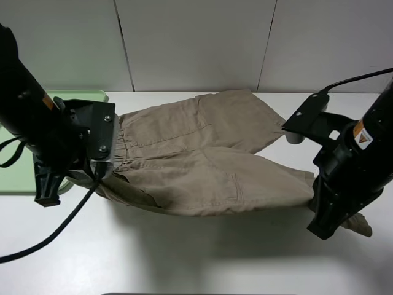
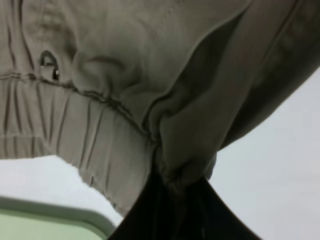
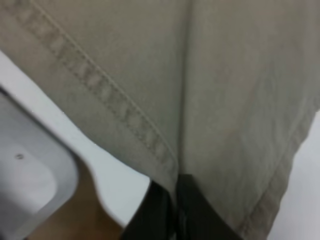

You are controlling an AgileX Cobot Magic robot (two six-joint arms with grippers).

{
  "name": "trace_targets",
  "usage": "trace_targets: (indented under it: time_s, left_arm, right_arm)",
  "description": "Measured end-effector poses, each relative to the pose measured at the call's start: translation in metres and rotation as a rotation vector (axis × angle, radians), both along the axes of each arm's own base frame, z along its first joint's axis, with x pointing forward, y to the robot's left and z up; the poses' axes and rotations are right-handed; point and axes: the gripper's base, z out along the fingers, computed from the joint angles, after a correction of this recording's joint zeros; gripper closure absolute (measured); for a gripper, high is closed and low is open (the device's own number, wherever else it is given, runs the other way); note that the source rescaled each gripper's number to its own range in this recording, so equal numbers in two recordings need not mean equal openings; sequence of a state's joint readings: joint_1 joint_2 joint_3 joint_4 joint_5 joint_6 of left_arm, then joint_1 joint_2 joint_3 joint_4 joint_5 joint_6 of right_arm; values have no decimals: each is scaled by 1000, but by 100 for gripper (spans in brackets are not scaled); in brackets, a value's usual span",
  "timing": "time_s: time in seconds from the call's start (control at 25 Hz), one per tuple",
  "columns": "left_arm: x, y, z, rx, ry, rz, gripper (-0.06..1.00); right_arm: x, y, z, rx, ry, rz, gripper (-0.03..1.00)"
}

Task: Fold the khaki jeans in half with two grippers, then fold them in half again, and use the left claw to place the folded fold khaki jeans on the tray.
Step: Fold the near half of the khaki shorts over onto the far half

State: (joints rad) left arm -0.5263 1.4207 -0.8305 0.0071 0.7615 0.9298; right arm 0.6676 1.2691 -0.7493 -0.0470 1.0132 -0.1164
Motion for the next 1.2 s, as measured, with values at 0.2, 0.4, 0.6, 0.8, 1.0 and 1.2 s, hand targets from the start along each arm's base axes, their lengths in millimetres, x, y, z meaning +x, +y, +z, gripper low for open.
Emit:
trace_targets:
  time_s: [0.2, 0.4, 0.6, 0.8, 1.0, 1.2]
  left_arm:
    - [-15, 4, 14, -29, 48, 20, 94]
    - [-29, 7, 26, -61, 101, 33, 94]
    - [-29, 7, 30, -86, 64, 51, 94]
    - [-18, 6, 30, -97, -33, 120, 94]
    - [-5, 6, 22, -63, -97, 189, 94]
    - [7, 4, 8, -22, -111, 230, 94]
  right_arm:
    - [-16, -7, 14, 21, 67, -39, 97]
    - [-27, -14, 24, 30, 84, -65, 97]
    - [-26, -17, 36, 28, 27, -54, 97]
    - [-10, -19, 53, -38, -112, -22, 97]
    - [27, -10, 66, -80, -161, -26, 97]
    - [84, 3, 77, -75, -191, -66, 97]
